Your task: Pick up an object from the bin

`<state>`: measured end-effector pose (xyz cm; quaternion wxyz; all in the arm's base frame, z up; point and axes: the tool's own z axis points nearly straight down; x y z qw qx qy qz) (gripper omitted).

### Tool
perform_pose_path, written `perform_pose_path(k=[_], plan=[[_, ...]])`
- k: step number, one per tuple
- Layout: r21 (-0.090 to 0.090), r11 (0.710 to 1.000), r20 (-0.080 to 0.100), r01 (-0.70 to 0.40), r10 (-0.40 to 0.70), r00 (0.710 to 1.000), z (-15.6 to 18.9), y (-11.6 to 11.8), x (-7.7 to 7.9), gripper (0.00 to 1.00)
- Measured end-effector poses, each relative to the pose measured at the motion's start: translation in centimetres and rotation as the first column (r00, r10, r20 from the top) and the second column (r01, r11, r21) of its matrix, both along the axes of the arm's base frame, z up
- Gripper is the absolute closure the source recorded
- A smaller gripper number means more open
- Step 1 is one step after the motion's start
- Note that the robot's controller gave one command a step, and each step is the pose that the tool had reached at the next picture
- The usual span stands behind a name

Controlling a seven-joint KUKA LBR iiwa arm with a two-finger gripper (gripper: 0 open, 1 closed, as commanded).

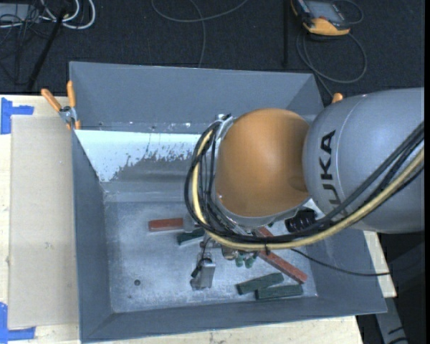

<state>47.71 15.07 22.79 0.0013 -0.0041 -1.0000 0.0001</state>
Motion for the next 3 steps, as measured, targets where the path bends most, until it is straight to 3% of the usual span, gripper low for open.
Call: perform_pose_path(k=[1, 2, 3], plan=[[-0.004, 0.999, -0.005, -0.051, 0.051, 0.999, -7.6, -7.4, 4.2, 0.00], [0.001, 1.000, 0.002, -0.031, 0.031, 1.000, -15.7, -6.4, 10.7, 0.00], [0.001, 1.000, 0.002, -0.028, 0.028, 1.000, -15.2, -6.5, 10.7, 1.00]])
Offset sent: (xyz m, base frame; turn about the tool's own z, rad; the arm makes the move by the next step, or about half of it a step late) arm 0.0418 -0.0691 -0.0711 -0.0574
